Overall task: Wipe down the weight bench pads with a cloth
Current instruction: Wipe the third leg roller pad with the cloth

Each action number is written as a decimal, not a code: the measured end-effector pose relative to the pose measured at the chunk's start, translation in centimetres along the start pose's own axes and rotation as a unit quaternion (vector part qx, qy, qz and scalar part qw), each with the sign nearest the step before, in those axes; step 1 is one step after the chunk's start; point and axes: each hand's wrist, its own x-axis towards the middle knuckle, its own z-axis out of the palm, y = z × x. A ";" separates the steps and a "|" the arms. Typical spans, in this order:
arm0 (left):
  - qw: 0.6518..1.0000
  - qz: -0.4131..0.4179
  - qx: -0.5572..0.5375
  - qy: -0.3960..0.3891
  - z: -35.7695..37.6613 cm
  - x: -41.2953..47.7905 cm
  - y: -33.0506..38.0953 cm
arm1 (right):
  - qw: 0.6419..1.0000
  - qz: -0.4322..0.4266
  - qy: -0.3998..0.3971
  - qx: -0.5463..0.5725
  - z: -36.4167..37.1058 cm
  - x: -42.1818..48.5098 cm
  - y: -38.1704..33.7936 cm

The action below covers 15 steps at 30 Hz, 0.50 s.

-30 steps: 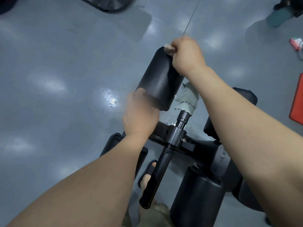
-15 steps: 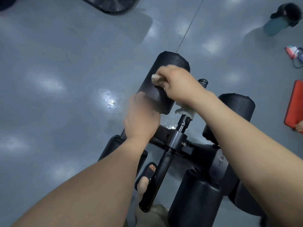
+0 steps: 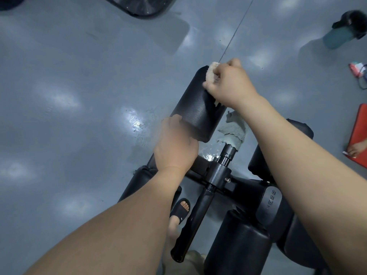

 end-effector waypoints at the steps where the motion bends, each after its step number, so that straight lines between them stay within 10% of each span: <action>1: 1.000 -0.002 -0.002 -0.001 0.0 0.0 0.0 | 1.000 -0.002 0.014 -0.003 0.0 0.4 0.2; 15: 1.000 -0.021 -0.016 -0.006 -0.3 0.1 0.1 | 0.993 -0.101 -0.004 -0.068 1.8 -2.5 -2.5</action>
